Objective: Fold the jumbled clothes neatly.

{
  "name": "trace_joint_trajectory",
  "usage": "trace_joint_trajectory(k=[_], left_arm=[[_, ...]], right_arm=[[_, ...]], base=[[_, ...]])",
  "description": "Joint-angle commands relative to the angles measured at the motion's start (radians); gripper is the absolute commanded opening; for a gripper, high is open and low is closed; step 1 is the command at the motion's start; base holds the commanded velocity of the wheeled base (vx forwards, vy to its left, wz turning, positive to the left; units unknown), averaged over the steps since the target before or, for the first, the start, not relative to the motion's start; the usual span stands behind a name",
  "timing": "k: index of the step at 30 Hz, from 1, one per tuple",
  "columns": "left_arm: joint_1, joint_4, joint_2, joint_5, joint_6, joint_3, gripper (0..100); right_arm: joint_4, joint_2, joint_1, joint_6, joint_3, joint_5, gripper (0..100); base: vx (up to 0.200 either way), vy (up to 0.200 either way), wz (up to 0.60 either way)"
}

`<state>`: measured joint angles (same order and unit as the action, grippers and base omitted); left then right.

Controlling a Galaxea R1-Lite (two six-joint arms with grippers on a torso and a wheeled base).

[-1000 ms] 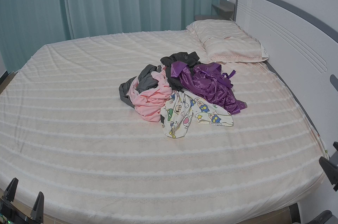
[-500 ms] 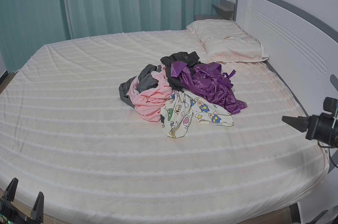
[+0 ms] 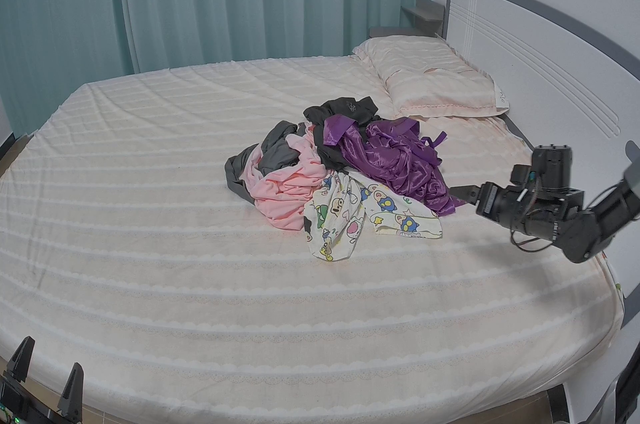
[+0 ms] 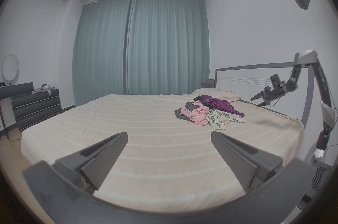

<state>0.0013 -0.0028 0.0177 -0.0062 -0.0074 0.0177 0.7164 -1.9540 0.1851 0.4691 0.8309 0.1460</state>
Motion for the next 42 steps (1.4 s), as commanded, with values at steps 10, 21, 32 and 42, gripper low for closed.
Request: trace_joint_trajectory(k=[10,21,32,42], left_arm=[[0.0,0.0,-0.018,0.0,0.0,-0.018,100],[0.0,0.0,-0.018,0.0,0.0,-0.018,100],[0.0,0.0,-0.018,0.0,0.0,-0.018,100],[0.0,0.0,-0.018,0.0,0.0,-0.018,100]], right_arm=[[0.071,-0.505,0.043,0.123,0.372,-0.075,100],[0.048,-0.525,0.099,0.098,0.427,-0.075,100],[0.015,-0.577,0.131,0.083,0.508,-0.074,0],[0.13,-0.378,0.112,0.105,0.217,-0.022,0]], base=[[0.0,0.0,0.0],[0.0,0.0,0.0],[0.0,0.0,0.0],[0.0,0.0,0.0]])
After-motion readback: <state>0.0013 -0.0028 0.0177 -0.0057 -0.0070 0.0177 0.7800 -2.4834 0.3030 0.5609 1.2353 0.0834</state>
